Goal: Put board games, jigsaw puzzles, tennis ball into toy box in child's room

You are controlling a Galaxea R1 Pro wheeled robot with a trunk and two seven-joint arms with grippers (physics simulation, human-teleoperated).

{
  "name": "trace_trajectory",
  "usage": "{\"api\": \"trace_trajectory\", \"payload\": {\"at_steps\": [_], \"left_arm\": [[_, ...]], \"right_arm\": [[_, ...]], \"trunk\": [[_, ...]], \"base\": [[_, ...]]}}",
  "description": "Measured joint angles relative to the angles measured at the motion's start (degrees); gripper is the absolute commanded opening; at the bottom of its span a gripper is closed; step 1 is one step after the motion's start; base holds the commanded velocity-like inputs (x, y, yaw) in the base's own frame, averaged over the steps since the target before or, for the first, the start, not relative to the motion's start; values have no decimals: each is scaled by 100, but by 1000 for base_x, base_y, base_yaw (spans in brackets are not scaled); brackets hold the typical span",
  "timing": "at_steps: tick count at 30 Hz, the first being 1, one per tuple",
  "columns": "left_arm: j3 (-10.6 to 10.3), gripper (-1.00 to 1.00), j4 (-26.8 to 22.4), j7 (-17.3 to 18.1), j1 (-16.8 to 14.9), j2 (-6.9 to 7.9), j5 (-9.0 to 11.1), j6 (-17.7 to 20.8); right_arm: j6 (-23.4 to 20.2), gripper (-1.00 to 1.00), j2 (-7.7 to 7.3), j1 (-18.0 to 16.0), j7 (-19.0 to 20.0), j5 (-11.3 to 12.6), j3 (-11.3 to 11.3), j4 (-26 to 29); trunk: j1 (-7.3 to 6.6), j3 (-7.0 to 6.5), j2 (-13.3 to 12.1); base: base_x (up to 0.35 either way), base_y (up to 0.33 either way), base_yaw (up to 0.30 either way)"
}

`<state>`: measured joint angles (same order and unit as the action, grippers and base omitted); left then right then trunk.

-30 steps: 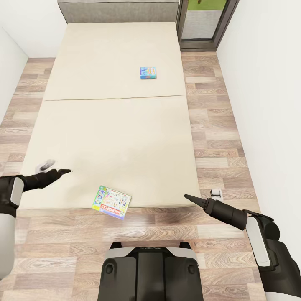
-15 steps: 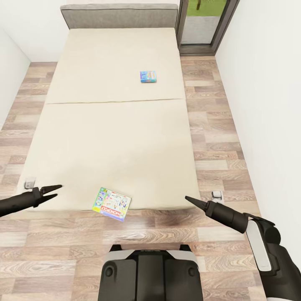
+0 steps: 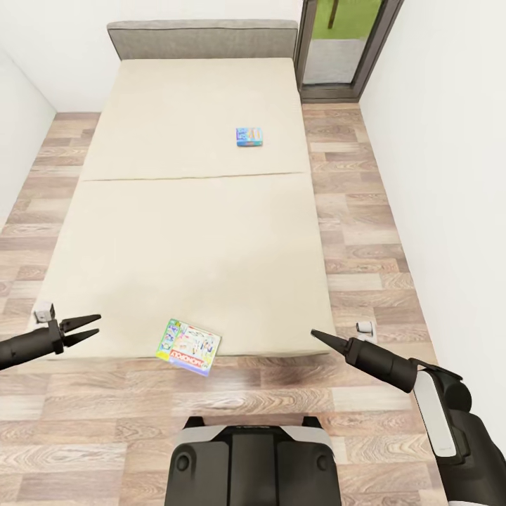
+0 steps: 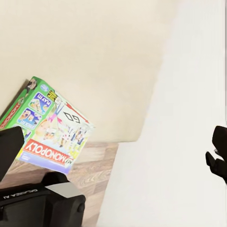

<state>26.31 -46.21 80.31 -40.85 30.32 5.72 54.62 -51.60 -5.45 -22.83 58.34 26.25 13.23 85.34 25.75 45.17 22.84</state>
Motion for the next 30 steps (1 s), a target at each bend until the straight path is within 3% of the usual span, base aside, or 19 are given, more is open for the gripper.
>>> {"api": "trace_trajectory", "payload": {"at_steps": [30], "left_arm": [[12,100,-2,39,18,-66,4,-5]], "right_arm": [[9,100,43,0,-4,-9,-9,0]], "trunk": [[0,-280,0]], "base": [[-43,0,0]]}}
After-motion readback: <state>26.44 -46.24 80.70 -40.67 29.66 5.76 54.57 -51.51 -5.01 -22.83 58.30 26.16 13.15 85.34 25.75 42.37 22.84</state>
